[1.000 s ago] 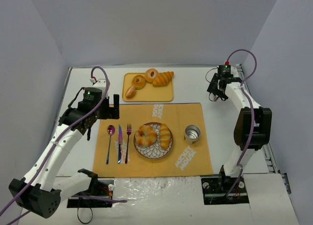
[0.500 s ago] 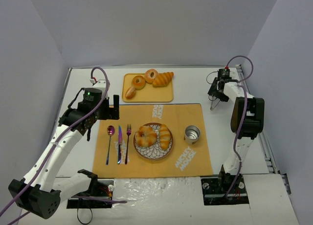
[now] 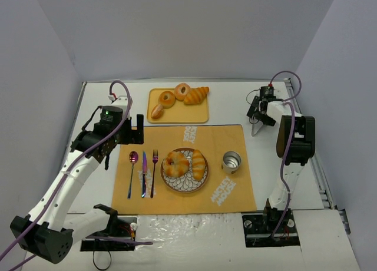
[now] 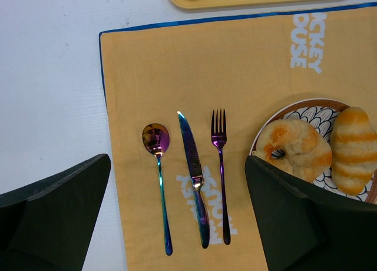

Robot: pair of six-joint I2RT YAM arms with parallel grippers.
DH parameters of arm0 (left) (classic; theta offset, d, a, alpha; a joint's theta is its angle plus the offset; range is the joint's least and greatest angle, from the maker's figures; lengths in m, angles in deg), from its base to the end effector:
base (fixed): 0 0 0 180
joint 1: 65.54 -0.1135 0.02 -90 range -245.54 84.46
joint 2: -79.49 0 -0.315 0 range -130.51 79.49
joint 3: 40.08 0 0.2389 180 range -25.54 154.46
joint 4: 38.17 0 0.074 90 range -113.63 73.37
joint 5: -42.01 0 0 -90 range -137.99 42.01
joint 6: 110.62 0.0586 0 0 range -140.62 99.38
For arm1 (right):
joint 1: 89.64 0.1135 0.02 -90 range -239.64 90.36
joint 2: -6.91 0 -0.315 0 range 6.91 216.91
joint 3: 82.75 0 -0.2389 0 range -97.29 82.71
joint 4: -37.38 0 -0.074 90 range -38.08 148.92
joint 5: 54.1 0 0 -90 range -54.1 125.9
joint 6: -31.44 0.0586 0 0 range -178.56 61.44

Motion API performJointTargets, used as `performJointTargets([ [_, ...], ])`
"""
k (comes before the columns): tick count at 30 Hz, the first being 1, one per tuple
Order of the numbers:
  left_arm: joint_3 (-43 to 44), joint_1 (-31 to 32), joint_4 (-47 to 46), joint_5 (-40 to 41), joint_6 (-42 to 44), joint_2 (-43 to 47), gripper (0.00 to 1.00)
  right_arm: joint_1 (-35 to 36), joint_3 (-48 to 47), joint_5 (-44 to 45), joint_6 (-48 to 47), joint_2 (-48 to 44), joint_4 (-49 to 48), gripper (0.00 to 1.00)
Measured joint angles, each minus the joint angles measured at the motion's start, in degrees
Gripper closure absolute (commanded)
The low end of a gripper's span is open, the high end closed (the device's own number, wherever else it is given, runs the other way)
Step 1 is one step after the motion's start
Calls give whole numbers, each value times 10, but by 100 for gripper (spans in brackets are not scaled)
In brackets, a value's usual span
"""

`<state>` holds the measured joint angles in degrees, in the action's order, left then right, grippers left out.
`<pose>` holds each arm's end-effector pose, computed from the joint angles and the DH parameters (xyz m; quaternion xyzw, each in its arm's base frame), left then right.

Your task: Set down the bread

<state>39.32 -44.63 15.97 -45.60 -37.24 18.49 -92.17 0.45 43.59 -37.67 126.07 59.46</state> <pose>0.1892 -0.0697 0.3870 0.0238 0.8895 -0.1291 0.4376 0.4879 -0.0294 0.2052 0.2121 0.8955 0.0006 0.3912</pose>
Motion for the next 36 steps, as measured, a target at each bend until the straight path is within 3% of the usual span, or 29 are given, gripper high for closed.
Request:
performJointTargets([
  [9, 0, 0, 0, 0, 0, 0, 4, 6, 24, 7, 0, -27, -4, 12],
  [16, 0, 0, 0, 0, 0, -1, 4, 43, 67, 3, -1, -180, 5, 0],
  [27, 0, 0, 0, 0, 0, -1, 4, 218, 134, -101, 9, -486, -33, 0],
  [36, 0, 0, 0, 5, 0, -1, 4, 324, 177, -117, 23, -560, -36, 0],
])
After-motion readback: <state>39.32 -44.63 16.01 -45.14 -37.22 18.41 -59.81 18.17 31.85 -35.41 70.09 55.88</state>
